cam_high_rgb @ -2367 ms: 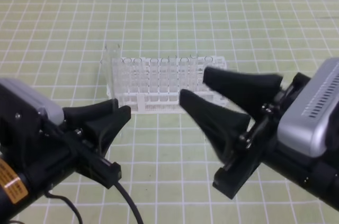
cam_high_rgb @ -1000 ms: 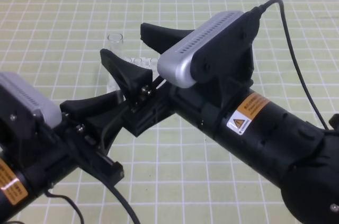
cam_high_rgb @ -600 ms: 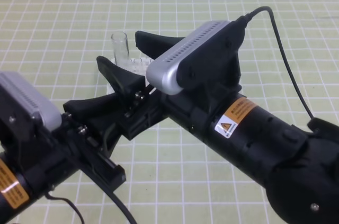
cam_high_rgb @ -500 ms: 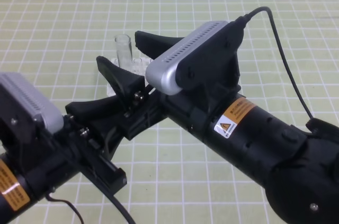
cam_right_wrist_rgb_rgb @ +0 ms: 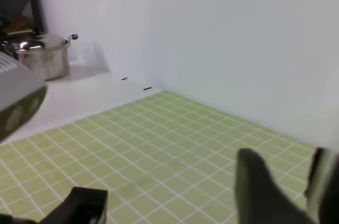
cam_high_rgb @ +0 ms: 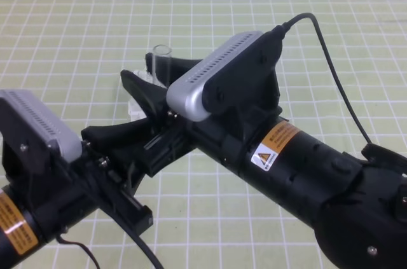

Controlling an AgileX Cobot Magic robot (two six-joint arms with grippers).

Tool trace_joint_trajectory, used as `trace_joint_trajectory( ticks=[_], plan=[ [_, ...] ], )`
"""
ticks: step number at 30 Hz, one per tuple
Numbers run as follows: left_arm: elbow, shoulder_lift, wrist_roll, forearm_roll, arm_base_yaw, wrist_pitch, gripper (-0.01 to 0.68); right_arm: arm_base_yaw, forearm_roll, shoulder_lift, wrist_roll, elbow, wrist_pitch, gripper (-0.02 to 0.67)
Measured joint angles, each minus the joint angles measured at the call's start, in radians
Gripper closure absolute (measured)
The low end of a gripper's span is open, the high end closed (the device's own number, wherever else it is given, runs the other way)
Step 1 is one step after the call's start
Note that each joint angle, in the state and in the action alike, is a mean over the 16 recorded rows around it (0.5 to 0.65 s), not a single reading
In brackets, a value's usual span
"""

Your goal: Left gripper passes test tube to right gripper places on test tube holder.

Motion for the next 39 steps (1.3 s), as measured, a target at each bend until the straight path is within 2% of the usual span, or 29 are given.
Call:
trace_joint_trajectory(
  ticks=[26,32,39],
  plan=[
    [0.0,-0.001,-0.012,0.016,0.0,0.022,0.655,-0.003,0.01,0.0,0.004,-0.002,0.021,0.64],
    [0.0,-0.005,-0.015,0.013,0.0,0.049,0.646,-0.007,0.065,-0.001,-0.053,-0.002,0.019,0.64],
    [0.0,-0.074,-0.02,0.009,0.0,0.144,0.65,-0.009,0.188,-0.028,-0.188,0.0,0.033,0.64]
  ],
)
